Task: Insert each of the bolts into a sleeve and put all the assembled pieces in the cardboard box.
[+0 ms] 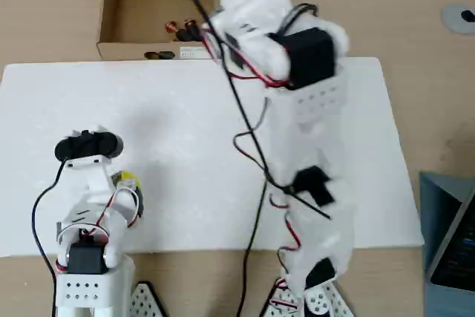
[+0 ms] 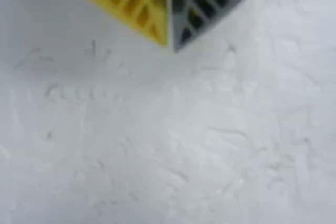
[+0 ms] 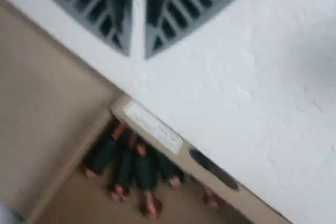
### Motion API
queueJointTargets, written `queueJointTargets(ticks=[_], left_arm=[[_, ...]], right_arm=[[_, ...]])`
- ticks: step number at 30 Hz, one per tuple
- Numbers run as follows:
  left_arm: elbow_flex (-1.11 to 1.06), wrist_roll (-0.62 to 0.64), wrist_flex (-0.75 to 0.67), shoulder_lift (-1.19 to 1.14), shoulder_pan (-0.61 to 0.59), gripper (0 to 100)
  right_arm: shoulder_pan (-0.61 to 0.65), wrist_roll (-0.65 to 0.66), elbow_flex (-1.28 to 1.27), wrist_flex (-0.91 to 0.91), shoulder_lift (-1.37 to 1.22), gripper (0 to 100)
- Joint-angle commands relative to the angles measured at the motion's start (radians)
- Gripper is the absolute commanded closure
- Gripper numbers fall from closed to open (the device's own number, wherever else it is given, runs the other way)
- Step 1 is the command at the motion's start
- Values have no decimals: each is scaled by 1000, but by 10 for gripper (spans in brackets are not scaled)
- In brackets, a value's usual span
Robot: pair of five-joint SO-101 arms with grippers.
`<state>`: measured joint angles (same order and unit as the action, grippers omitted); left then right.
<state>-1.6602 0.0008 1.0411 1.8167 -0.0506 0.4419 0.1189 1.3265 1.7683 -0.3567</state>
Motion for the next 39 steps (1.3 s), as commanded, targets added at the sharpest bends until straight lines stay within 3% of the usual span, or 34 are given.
queueJointTargets(ticks=[1, 14, 39], left_arm=[[6, -9, -20, 8, -9, 998], [6, -9, -20, 8, -9, 998], [6, -9, -20, 8, -9, 998]], right_arm=[[-61, -6, -160, 20, 219, 989], [-223, -11, -842, -81, 679, 989], [-328, -12, -2241, -740, 1331, 989]])
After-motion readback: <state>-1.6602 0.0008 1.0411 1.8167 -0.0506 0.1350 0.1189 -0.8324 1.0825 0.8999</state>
